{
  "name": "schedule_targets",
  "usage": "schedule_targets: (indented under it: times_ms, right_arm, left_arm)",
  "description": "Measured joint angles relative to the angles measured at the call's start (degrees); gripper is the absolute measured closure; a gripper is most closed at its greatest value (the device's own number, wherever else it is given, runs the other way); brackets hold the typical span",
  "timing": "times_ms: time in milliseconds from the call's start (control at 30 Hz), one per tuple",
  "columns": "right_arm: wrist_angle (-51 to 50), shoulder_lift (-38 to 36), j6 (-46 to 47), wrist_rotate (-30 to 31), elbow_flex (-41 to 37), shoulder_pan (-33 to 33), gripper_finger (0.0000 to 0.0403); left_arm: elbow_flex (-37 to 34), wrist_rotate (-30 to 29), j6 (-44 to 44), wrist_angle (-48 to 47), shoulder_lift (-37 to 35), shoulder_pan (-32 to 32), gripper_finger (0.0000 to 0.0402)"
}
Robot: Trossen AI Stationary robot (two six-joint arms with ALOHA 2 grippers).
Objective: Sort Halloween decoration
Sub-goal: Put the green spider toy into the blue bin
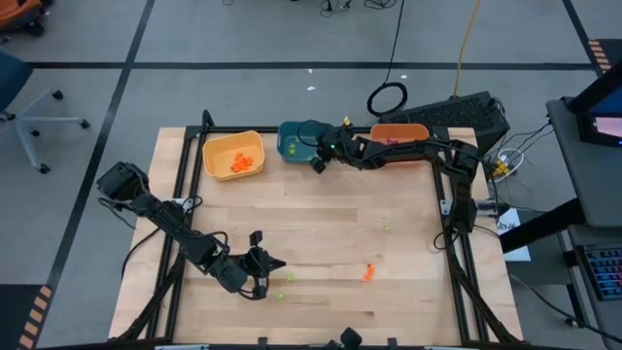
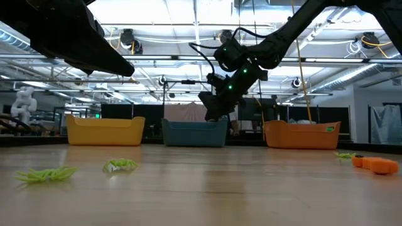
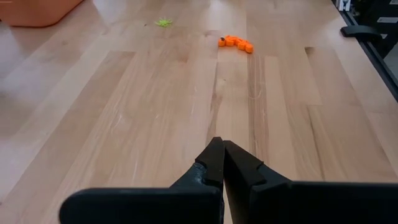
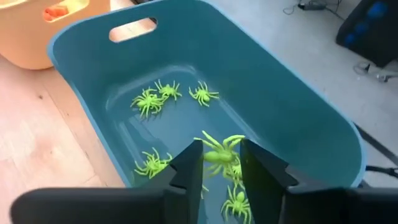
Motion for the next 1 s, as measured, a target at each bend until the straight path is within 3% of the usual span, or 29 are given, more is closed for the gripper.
schedule_targets:
  times_ms: [300, 533, 667, 833, 1000]
  right_arm:
    - [-2.92, -2.12, 1.68, -0.04, -0.02, 0.17, 0.0255]
    - [-12.56, -13.63, 0.65, -2.12, -0.02, 3.91, 0.0237]
    - [-23.46, -21.16, 2.36, -5.81, -0.02, 10.63, 0.024]
    - [-36.27, -26.62, 6.0, -5.88, -0.02, 23.95, 0.0242]
    - [-42.22, -27.06, 14.65, -0.32, -0.74, 38.92, 0.0242]
  left_arm:
    - [0.0, 0.0, -0.04, -0.01, 0.0, 0.0, 0.0395]
    - [0.0, 0.0, -0.07, -0.06, 0.0, 0.0, 0.0395]
    - [0.0, 0.0, -0.09, -0.07, 0.0, 0.0, 0.0395]
    - [0.0, 0.0, -0.33, -0.04, 0.0, 0.0, 0.0395]
    - [0.0, 0.0, -0.5, 0.61, 0.0, 0.04, 0.0395]
